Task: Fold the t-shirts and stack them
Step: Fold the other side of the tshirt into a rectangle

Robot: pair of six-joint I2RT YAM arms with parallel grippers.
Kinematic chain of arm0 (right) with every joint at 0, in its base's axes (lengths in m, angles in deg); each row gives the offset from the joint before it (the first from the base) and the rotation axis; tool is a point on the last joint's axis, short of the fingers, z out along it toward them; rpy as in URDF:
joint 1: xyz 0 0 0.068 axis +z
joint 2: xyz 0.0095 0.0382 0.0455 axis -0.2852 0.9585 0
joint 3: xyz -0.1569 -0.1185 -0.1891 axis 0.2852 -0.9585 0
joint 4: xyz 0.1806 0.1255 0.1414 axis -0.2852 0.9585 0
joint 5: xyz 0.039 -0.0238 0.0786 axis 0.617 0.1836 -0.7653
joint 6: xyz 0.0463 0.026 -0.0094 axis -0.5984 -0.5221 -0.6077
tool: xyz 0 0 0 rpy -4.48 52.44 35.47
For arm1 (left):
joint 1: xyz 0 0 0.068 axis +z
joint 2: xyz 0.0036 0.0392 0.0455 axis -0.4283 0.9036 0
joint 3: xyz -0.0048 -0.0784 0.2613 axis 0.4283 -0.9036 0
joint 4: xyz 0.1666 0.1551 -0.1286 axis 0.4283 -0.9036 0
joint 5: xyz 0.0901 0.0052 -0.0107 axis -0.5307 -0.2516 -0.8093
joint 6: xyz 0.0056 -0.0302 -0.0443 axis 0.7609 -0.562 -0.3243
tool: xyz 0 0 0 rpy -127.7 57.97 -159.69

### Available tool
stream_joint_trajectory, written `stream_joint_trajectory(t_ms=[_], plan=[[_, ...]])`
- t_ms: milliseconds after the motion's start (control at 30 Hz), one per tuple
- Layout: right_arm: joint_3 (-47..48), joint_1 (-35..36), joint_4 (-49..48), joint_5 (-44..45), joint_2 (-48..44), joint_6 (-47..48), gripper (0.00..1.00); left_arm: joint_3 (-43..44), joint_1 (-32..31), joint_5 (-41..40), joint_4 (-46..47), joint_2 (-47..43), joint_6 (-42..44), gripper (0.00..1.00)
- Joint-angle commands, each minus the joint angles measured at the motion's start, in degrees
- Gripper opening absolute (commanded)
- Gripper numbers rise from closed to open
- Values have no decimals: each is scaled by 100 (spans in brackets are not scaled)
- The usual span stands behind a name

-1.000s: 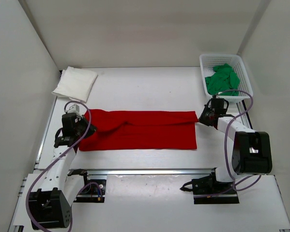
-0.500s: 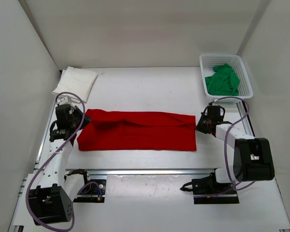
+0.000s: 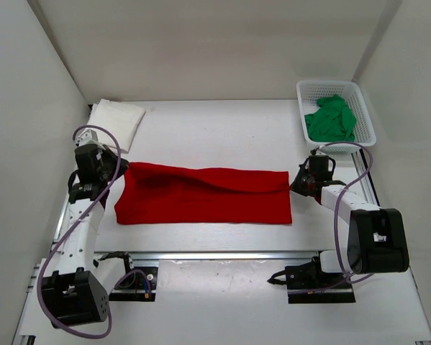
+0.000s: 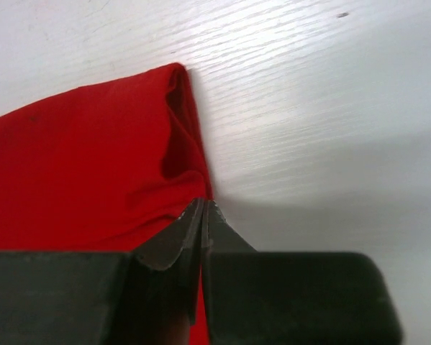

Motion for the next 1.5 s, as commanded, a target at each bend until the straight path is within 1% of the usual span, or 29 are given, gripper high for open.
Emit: stream_joint_trajectory(t_ms=[0, 133, 233, 300, 333, 367, 433, 500, 533, 567, 600, 633, 667, 700, 733, 767, 800, 833, 900, 933, 967, 1000, 1100, 1167, 1200, 1267, 1300, 1367, 1467], plan=[[-42, 67, -207, 96, -20, 6, 0, 98, -538, -1400, -432, -418, 648, 0], [-209, -5, -225, 104, -28, -30, 0, -402, -1136, -2203, -538, -682, 966, 0], [-209, -4, -137, 228, -256, -73, 0, -597, -1226, -2029, -485, -656, 904, 0], [-192, 39, -111, 324, -396, -47, 2, -588, -1165, -1941, -477, -648, 791, 11], [-174, 48, -58, 359, -432, -64, 5, -606, -1139, -1949, -459, -673, 747, 14], [-165, 48, -23, 342, -554, -73, 8, -527, -1147, -1966, -477, -665, 720, 20], [-43, 118, 65, 359, -756, -126, 23, -492, -1103, -1879, -520, -674, 702, 27], [54, 275, 118, 570, -1055, -117, 32, -413, -1060, -1687, -442, -700, 641, 32], [176, 346, 153, 649, -1056, -126, 33, -334, -1059, -1572, -415, -700, 632, 32], [308, 478, 223, 719, -1161, -117, 33, -255, -1077, -1484, -415, -717, 658, 32], [370, 618, 180, 615, -1197, -135, 32, -150, -1051, -1414, -450, -700, 650, 28], [458, 759, 110, 527, -1180, -100, 26, -131, -1077, -1248, -346, -709, 684, 26], [546, 839, -39, 239, -1127, -117, 16, -140, -1077, -976, -258, -683, 659, 25], [625, 1022, -231, -68, -987, -143, 9, -209, -1033, -791, -57, -648, 624, 25], [756, 1276, -346, -202, -873, -187, 0, -262, -998, -363, 119, -552, 527, 24], [975, 1435, -478, -421, -637, -222, 0, -324, -998, 68, 199, -472, 379, 20], [1099, 1794, -653, -640, -278, -240, 0, -420, -989, 177, 365, -358, 351, 20], [1301, 2093, -760, -764, -170, -232, 1, -465, -989, 317, 576, -201, 185, 20], [1714, 2533, -1093, -1282, 487, -240, 0, -623, -1102, 240, 822, 63, 35, 20], [2003, 2779, -1138, -1432, 873, -214, 0, -702, -1129, 257, 1042, 247, -105, 21], [2336, 2921, -1147, -1625, 1051, -188, 0, -720, -1121, 327, 1174, 354, -246, 21], [2496, 3079, -1139, -1714, 1392, -179, 0, -720, -1077, 432, 1376, 624, -421, 23], [3182, 3493, -1122, -1854, 2087, -30, 1, -501, -1015, 416, 1693, 1345, -616, 21], [3761, 3642, -998, -1970, 2528, 32, 7, -369, -989, 433, 1773, 1768, -686, 20], [4077, 3687, -946, -1987, 2869, 67, 12, -229, -824, 389, 1773, 2005, -721, 20], [4490, 3862, -752, -2057, 3397, 181, 18, 8, -717, 468, 1791, 2514, -687, 18], [4711, 3932, -648, -2075, 3495, 199, 22, 27, -656, 451, 1773, 2586, -643, 18], [5036, 4046, -551, -1927, 3899, 304, 29, 106, -428, 450, 1773, 2998, -739, 17], [5835, 4144, 116, -1899, 4531, 445, 31, 62, -120, 748, 2063, 3481, -941, 16]])
